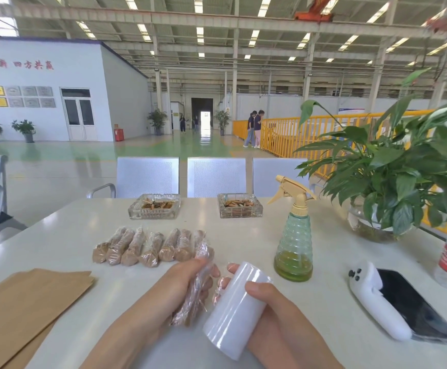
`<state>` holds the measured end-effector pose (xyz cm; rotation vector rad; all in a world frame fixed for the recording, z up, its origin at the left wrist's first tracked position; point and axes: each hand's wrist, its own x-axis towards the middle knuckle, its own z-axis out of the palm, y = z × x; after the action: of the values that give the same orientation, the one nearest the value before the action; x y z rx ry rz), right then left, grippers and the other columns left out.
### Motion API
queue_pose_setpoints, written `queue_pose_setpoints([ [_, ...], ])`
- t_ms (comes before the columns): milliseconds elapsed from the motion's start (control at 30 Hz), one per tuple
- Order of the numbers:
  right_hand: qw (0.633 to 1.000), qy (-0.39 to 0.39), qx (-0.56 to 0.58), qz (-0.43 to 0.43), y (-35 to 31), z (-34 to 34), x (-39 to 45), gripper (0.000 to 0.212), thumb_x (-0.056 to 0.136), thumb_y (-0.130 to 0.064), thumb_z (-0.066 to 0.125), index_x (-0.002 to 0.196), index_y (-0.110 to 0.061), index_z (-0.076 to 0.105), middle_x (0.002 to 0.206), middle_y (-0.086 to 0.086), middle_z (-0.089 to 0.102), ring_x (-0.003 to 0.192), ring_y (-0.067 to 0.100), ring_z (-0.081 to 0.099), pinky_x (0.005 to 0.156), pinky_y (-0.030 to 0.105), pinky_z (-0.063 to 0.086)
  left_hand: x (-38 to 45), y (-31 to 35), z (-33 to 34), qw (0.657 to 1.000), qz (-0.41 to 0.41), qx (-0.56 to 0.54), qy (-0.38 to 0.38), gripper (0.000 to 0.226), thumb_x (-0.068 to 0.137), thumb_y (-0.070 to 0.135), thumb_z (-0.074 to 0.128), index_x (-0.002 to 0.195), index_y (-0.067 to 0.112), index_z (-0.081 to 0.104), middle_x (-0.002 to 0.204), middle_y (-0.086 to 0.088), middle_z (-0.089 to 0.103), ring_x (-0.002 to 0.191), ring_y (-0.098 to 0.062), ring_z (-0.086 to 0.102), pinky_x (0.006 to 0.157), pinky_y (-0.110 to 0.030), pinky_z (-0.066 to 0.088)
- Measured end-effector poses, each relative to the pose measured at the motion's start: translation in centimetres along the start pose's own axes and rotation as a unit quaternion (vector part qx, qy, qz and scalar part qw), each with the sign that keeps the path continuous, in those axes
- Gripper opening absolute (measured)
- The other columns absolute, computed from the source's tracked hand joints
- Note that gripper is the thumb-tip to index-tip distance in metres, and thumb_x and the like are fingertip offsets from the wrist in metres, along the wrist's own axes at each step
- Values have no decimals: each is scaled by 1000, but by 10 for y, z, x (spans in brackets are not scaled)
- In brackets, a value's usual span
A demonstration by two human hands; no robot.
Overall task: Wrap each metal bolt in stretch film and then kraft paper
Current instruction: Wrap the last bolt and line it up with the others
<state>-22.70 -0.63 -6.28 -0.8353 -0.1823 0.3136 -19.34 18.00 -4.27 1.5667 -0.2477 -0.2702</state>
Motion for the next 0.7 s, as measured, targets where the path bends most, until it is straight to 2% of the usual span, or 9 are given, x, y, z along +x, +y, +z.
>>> queue_pose_setpoints([
  [67,1000,18,12,0,0,-4,2,84,38,-16,102,115,2,75,115,27,70,97,42,71,80,49,61,-4,-3,-3,1000,8,-29,4,36,105,9,46,71,-2,49,36,-3,54,42,-18,59,37,-16,42],
  [100,1000,16,19,2,-1,-5,1,82,38,-16,102,113,3,75,115,27,70,97,42,72,79,49,61,-2,-4,-4,998,12,-62,-12,35,106,13,47,77,-5,53,44,-8,61,44,-15,63,40,-16,46],
  [200,1000,7,16,4,-3,-5,-2,76,40,-22,101,108,2,78,118,26,71,101,41,72,82,48,62,0,0,-8,997,19,-81,5,38,96,33,68,105,-3,68,93,-30,70,81,-29,68,77,-39,56],
  [333,1000,-10,7,3,-5,-3,-3,70,41,-26,101,103,0,80,115,24,72,96,38,73,80,45,62,2,-2,-12,995,98,26,22,35,84,47,77,75,15,65,73,-10,55,72,-20,52,64,-28,42],
  [400,1000,-22,20,11,-3,1,-2,67,45,-20,99,104,3,78,111,25,72,95,39,73,79,45,61,2,-1,-8,991,121,47,33,35,85,46,75,77,14,64,75,-10,59,73,-22,51,68,-34,37],
  [500,998,-37,38,20,0,5,-1,68,49,-17,97,110,4,76,109,25,72,97,39,73,79,44,61,1,-1,-4,991,126,36,41,22,87,38,73,73,25,62,72,-10,57,67,-20,51,63,-28,40],
  [600,999,-36,15,18,2,5,-1,75,51,-22,97,119,1,74,117,27,70,109,40,69,98,50,53,2,-3,0,994,110,8,24,21,94,29,71,75,29,63,69,-7,54,61,-18,52,56,-23,45],
  [667,1000,-17,-11,23,3,4,-1,80,55,-23,93,128,-2,69,134,30,63,128,46,59,119,61,31,4,-6,1,994,101,-11,30,25,98,20,68,76,30,67,71,-6,60,63,-17,58,54,-23,50],
  [700,999,-11,-20,27,3,4,-2,80,57,-24,91,131,-4,67,138,29,60,132,47,55,120,65,27,6,-6,1,994,101,-14,40,27,98,18,67,76,33,70,73,-5,64,65,-17,62,55,-23,51],
])
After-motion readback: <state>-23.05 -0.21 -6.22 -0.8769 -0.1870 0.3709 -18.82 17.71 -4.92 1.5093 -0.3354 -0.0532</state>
